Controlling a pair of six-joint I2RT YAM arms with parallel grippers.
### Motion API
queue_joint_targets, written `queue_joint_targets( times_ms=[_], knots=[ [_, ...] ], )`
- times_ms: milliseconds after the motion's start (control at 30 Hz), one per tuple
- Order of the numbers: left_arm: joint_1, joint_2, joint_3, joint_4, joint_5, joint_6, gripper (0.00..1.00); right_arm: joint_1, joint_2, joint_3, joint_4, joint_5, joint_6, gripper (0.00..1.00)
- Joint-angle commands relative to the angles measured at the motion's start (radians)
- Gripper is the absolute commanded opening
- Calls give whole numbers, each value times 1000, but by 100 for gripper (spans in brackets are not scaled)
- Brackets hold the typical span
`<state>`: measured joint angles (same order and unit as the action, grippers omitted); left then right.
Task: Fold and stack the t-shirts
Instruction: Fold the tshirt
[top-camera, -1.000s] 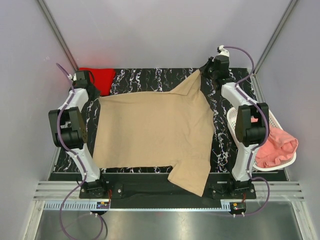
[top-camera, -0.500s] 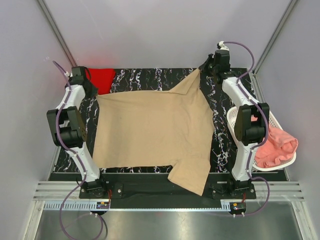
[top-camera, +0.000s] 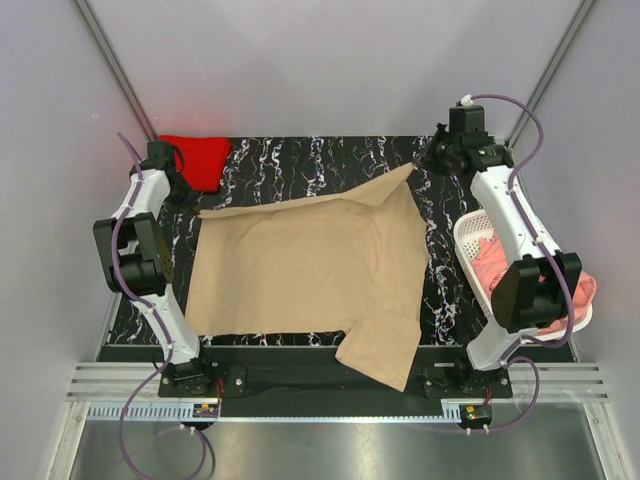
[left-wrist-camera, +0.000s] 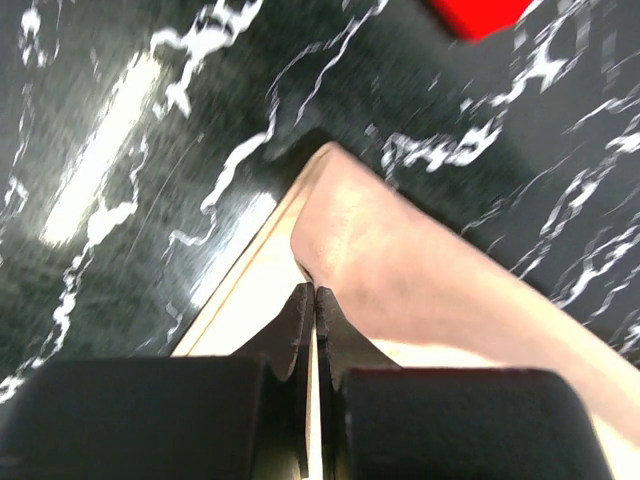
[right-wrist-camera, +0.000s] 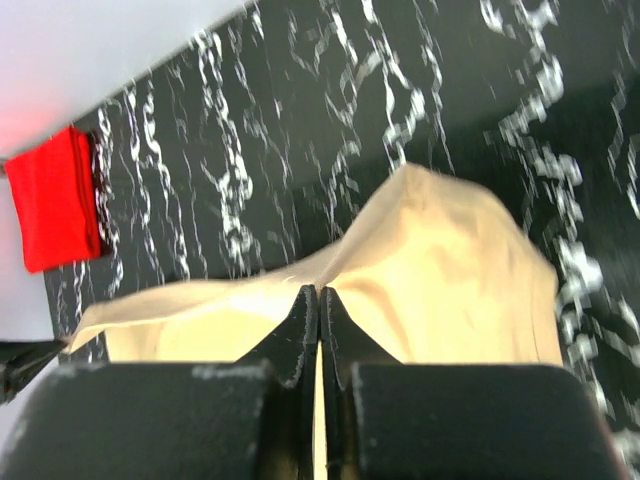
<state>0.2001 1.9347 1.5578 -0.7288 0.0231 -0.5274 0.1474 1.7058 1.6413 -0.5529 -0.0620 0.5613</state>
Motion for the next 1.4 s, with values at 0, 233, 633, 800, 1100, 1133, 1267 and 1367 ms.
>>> queue_joint_targets(
  times_ms=[0, 233, 633, 800, 1100, 1133, 1267, 1367],
  knots=[
    [9, -62, 18, -82, -14, 50, 0, -6, -80, -32, -166, 30, 31, 0],
    [12, -112, -42, -116, -65, 112, 0, -6, -173, -172, -228, 34, 9, 0],
    [10, -157, -160, -135, -98, 118, 0, -6, -166, -244, -277, 31, -6, 0],
    [10, -154, -199, -120, -97, 113, 0, -5, -179, -300, -285, 33, -15, 0],
    [10, -126, -217, -100, -114, 110, 0, -6, -183, -362, -274, 28, -24, 0],
    [12, -123, -216, -101, -120, 110, 0, -6, -183, -365, -277, 27, -24, 0],
    [10, -114, -209, -100, -129, 110, 0, -6, -186, -394, -285, 27, -26, 1],
    [10, -108, -202, -109, -143, 110, 0, -6, -189, -422, -286, 34, -28, 6]
  ],
)
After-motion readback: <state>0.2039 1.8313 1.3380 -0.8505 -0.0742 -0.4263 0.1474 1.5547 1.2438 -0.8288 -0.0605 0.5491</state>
